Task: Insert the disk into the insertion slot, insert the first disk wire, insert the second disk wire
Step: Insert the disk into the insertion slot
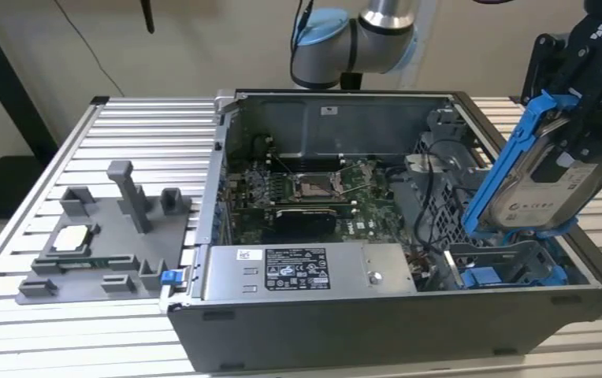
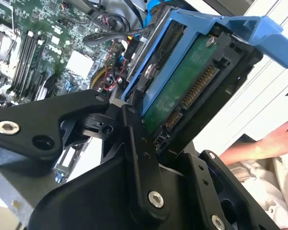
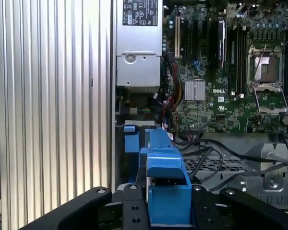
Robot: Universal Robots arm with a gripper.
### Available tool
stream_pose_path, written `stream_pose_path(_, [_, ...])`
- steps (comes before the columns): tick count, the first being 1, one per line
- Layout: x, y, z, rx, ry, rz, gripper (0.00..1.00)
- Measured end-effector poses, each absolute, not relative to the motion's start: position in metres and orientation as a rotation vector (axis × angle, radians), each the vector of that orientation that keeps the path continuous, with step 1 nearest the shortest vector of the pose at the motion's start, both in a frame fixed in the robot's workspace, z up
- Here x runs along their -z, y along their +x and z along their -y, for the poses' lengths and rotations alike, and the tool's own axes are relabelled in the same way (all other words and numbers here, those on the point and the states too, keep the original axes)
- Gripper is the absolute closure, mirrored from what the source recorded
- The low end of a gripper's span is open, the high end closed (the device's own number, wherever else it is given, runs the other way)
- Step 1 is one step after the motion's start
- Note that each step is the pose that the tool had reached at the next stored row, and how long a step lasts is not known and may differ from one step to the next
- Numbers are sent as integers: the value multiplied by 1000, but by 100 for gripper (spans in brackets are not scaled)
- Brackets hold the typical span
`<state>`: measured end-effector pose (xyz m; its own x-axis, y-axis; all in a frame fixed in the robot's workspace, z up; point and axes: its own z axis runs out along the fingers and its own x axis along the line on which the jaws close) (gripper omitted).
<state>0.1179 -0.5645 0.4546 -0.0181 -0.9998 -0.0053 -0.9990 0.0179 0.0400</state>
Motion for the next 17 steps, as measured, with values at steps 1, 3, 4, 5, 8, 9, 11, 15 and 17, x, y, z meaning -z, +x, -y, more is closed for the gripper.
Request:
stream_pose_path(1, [-454,118,564,50,2184,2224,100])
stream_pose_path(3, [-452,118,564,51,2184,2224,100])
stream_pose_path(4, [-452,118,564,51,2184,2224,100])
stream_pose_path(5, [-452,118,564,50,2184,2224,100])
stream_pose_path(8, [-452,118,564,51,2184,2224,100])
stream_pose_path(9, [-452,118,564,51,2184,2224,100])
stream_pose_path(11, [-451,118,564,51,2184,2224,100])
stream_pose_path(15, [-445,118,565,52,2184,2223,100])
stream_pose_path(17, [-441,118,565,52,2184,2223,100])
